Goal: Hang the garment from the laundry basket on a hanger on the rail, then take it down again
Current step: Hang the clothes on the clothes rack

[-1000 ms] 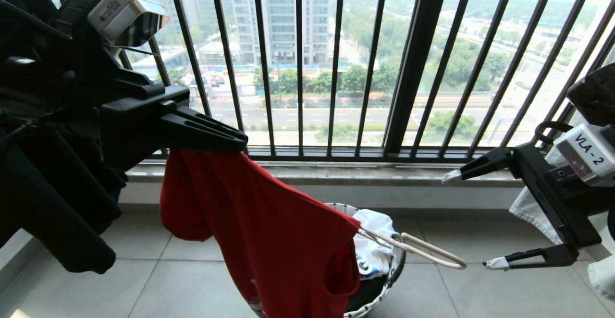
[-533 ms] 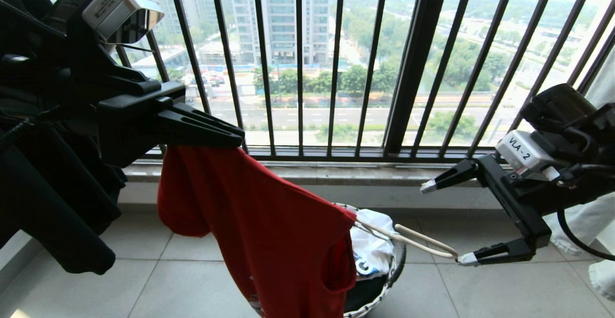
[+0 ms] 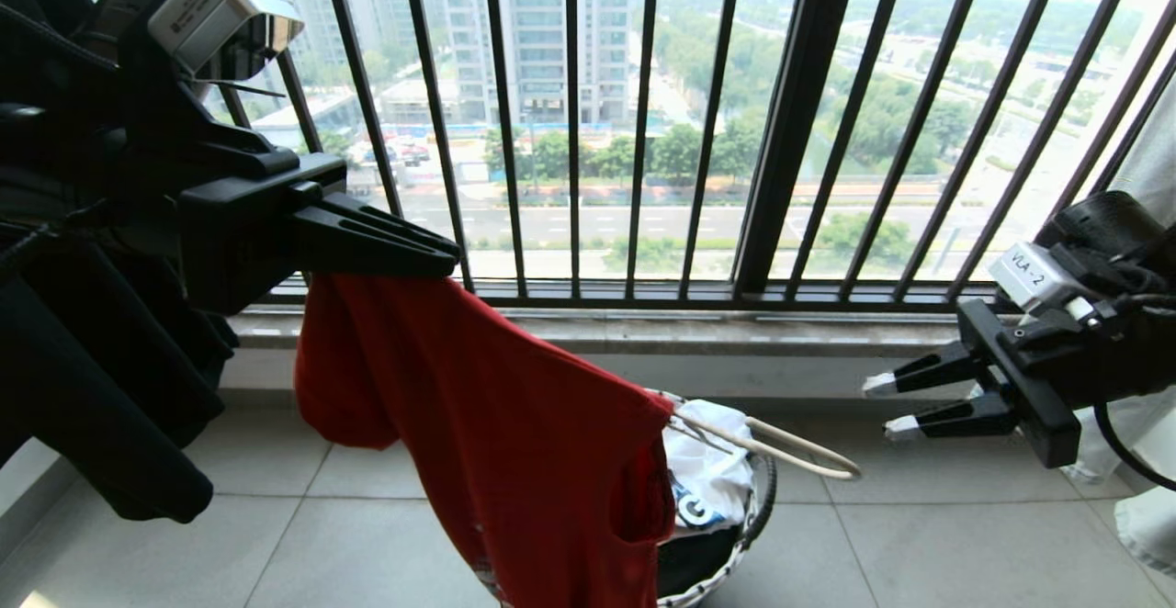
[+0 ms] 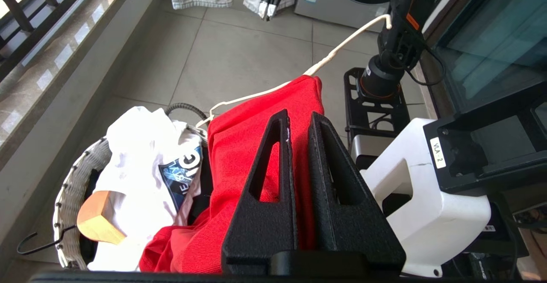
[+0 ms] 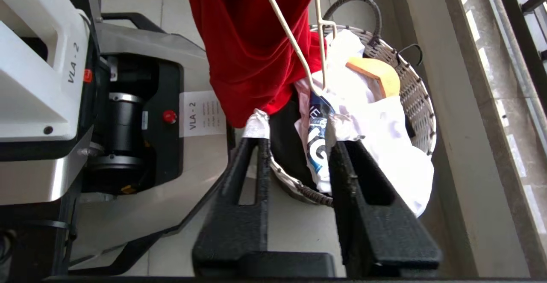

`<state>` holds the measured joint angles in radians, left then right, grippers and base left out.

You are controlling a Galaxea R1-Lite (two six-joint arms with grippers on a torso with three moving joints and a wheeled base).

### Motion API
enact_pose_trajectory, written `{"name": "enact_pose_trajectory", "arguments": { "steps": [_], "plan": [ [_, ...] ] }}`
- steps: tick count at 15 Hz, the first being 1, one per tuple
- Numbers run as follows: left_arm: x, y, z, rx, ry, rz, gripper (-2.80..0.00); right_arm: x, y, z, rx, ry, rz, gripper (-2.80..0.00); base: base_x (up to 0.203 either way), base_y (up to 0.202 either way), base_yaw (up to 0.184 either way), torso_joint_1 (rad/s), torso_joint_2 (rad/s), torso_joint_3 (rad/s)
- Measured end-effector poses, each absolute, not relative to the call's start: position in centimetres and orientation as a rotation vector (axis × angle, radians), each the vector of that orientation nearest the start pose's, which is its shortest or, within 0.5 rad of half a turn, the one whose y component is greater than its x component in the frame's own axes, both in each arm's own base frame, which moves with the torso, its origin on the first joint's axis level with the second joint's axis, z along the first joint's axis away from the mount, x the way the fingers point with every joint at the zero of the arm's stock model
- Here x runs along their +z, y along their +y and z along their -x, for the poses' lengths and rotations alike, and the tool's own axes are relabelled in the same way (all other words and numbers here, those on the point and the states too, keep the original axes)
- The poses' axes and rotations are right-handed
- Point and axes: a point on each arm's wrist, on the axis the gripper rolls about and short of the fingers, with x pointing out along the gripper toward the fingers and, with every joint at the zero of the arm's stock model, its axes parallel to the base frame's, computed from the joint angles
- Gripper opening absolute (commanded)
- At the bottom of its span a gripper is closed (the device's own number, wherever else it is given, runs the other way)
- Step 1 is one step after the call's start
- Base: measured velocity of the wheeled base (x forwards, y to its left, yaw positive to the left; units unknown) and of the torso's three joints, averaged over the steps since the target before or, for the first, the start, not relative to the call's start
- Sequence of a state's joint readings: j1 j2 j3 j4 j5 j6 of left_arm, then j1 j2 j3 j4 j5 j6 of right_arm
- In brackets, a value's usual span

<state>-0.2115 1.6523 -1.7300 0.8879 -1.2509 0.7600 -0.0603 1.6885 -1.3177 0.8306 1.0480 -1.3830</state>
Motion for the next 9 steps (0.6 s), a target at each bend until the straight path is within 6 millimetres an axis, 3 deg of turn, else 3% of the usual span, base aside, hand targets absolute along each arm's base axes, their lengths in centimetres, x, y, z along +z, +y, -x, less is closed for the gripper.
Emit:
{"name": "enact_pose_trajectory", "arguments": {
  "steps": [3, 5, 9],
  "plan": [
    [32.5, -7.2, -24.4, -1.54, 0.193, -0.163, -2.8, 20.9, -0.7, -25.5, 1.372, 0.378, 0.245, -2.8, 0.0, 0.0, 0.0, 0.0, 0.0, 0.0],
    [32.6, -6.9, -24.5, -1.53, 0.187, -0.158, -2.8, 20.8, -0.7, -25.2, 1.384, 0.422, 0.192, -2.8, 0.0, 0.0, 0.0, 0.0, 0.0, 0.0],
    [33.3, -5.7, -24.4, -1.513, 0.152, -0.14, -2.8, 20.5, 2.4, -26.6, 1.467, 0.4, 0.226, -2.8, 0.0, 0.0, 0.0, 0.0, 0.0, 0.0]
  ]
}}
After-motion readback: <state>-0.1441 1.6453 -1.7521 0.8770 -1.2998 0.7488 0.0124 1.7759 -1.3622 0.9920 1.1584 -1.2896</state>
